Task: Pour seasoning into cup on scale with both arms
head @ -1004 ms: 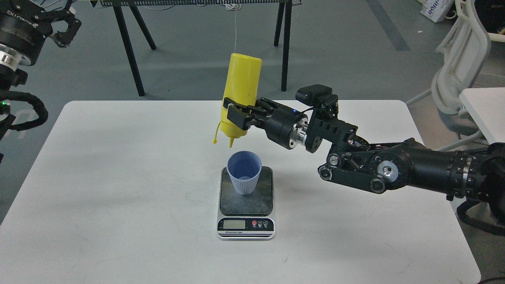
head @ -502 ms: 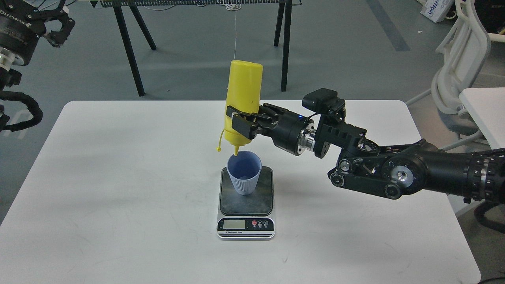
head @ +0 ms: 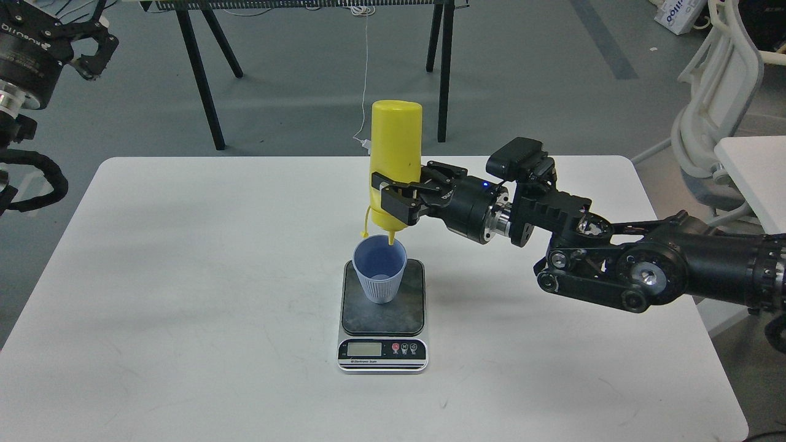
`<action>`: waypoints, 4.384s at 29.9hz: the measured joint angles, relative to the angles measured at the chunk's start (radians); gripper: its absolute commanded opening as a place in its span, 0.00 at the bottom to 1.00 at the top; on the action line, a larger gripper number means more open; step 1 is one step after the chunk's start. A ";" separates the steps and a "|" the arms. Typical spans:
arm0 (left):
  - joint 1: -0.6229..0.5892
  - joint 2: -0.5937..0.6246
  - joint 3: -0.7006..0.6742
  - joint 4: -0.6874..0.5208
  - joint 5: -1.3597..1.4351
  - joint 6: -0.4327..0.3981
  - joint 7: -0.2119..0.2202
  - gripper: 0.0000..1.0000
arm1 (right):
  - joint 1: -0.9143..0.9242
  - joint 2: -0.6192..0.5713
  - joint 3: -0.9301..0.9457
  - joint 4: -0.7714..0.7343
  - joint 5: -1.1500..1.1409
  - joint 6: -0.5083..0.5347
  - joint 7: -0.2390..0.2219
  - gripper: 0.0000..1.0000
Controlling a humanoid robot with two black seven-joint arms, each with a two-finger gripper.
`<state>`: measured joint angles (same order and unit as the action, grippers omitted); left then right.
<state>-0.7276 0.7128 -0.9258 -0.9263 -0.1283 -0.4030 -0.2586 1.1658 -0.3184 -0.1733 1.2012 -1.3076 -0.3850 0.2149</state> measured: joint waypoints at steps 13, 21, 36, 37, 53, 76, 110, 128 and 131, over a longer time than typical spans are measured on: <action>0.001 -0.002 -0.001 0.000 0.001 0.000 0.001 1.00 | -0.004 0.009 -0.016 -0.012 0.000 -0.024 0.000 0.41; 0.001 -0.002 -0.001 0.000 0.001 0.000 0.001 1.00 | -0.018 0.025 -0.011 -0.034 0.003 -0.056 0.000 0.41; 0.001 0.009 -0.002 0.000 -0.001 -0.003 0.002 0.99 | -0.233 -0.283 0.416 0.151 0.409 -0.016 -0.017 0.41; 0.001 0.009 -0.002 0.000 -0.001 -0.003 0.002 1.00 | -0.253 -0.309 0.444 0.170 0.465 -0.004 -0.018 0.41; 0.002 0.009 -0.001 0.000 -0.003 -0.008 0.006 1.00 | -0.647 -0.519 0.832 0.311 1.431 0.345 0.035 0.42; 0.023 0.011 0.001 -0.019 -0.003 -0.006 0.006 1.00 | -1.116 -0.242 0.888 0.057 2.003 0.874 0.058 0.43; 0.022 0.017 -0.001 -0.034 -0.002 0.000 0.002 1.00 | -1.166 -0.281 0.879 0.070 1.964 0.874 0.036 0.97; 0.027 0.005 0.005 -0.035 0.001 0.001 0.004 1.00 | -1.197 -0.559 1.026 -0.067 1.786 0.874 0.050 0.98; 0.030 -0.007 0.008 -0.030 0.001 0.001 0.005 1.00 | -1.115 -0.549 1.105 -0.167 1.726 0.874 0.052 0.98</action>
<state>-0.6977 0.7059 -0.9181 -0.9565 -0.1271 -0.4022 -0.2533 0.0510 -0.8679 0.9319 1.0338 0.4184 0.4886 0.2665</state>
